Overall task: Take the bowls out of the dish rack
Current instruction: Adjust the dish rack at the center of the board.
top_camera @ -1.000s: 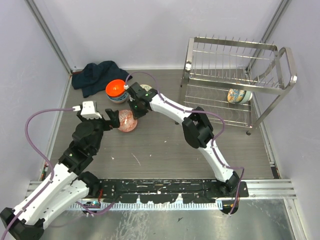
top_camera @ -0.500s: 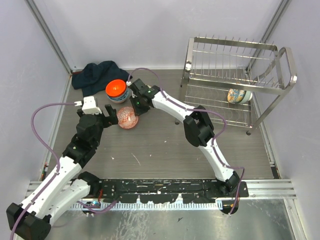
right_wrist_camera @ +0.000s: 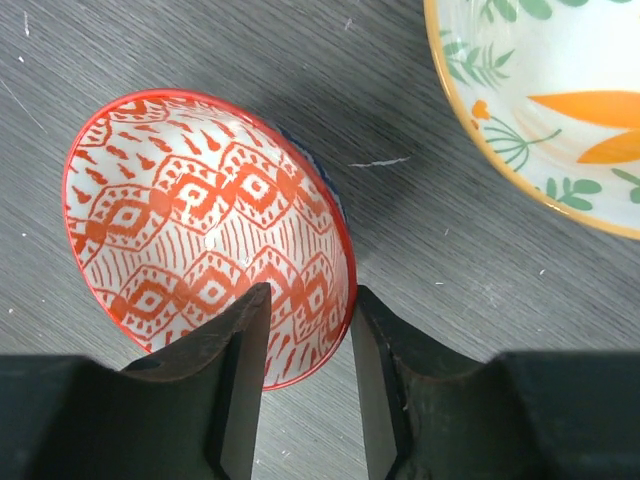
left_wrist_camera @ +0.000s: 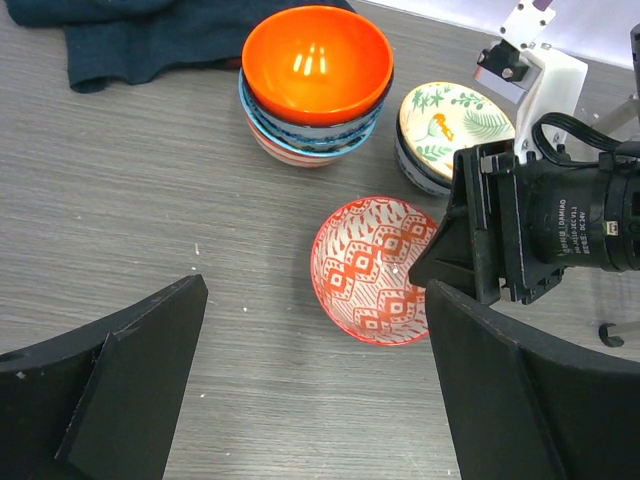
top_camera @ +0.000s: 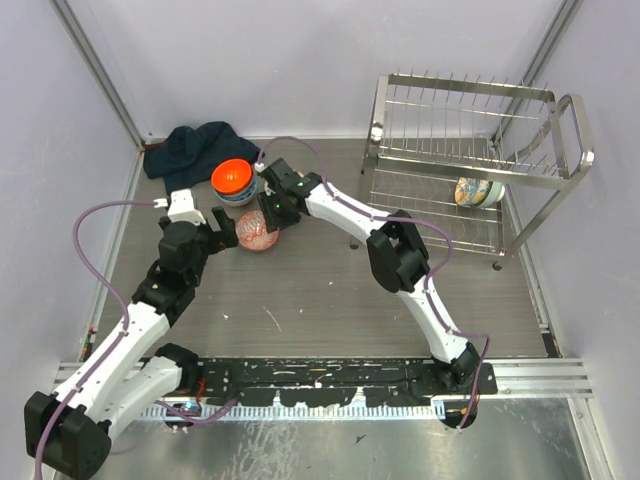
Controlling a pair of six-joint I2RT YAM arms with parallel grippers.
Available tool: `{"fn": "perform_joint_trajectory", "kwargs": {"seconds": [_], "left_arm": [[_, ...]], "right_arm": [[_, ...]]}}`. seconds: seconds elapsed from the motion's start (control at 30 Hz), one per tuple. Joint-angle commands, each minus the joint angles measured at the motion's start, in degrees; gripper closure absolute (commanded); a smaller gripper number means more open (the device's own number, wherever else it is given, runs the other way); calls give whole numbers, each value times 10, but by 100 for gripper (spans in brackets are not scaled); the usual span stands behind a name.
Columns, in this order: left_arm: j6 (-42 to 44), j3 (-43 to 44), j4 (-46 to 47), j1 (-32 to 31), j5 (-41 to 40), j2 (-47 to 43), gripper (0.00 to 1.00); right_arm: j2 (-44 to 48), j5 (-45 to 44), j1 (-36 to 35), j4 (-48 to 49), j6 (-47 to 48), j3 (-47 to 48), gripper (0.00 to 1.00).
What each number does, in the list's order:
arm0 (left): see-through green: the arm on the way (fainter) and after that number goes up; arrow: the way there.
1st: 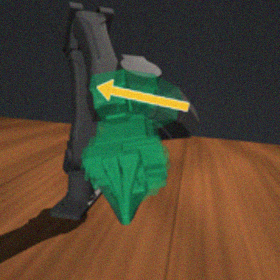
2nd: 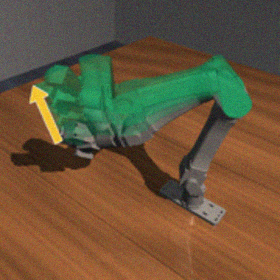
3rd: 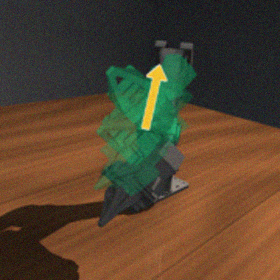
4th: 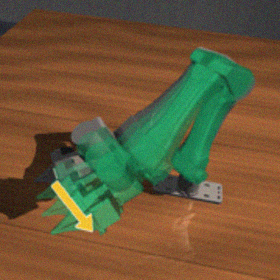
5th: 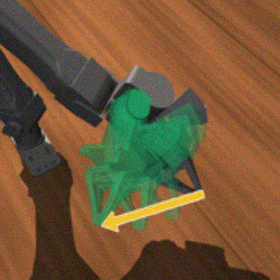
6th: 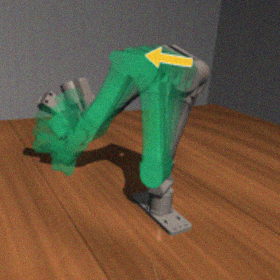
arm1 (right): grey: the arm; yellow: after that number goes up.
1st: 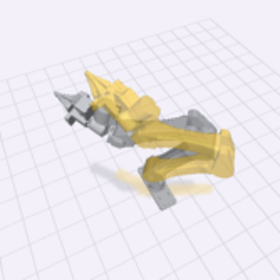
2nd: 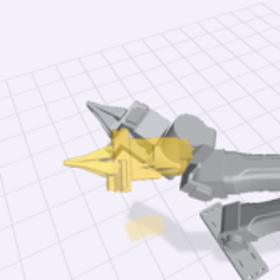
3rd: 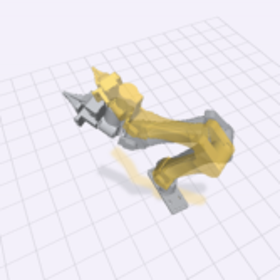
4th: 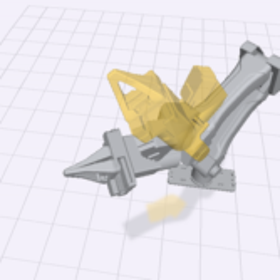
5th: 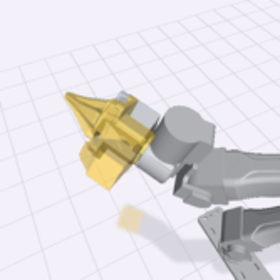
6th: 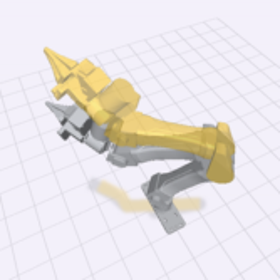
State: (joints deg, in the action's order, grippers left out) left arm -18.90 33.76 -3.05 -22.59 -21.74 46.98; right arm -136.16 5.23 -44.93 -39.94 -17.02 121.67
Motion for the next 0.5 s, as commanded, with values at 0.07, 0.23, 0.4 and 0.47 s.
{"fn": "perform_joint_trajectory", "kwargs": {"seconds": [0.07,0.23,0.4,0.47], "left_arm": [[-12,-18,47,4,11,21,2],[-19,-28,76,3,10,57,2],[-31,-37,107,4,5,92,2],[-35,-41,118,4,0,98,2]], "right_arm": [[45,9,-1,44,5,-17,51],[78,-4,-1,66,8,-57,48],[130,-30,-1,97,14,-112,45],[156,-36,-1,117,18,-138,44]]}}
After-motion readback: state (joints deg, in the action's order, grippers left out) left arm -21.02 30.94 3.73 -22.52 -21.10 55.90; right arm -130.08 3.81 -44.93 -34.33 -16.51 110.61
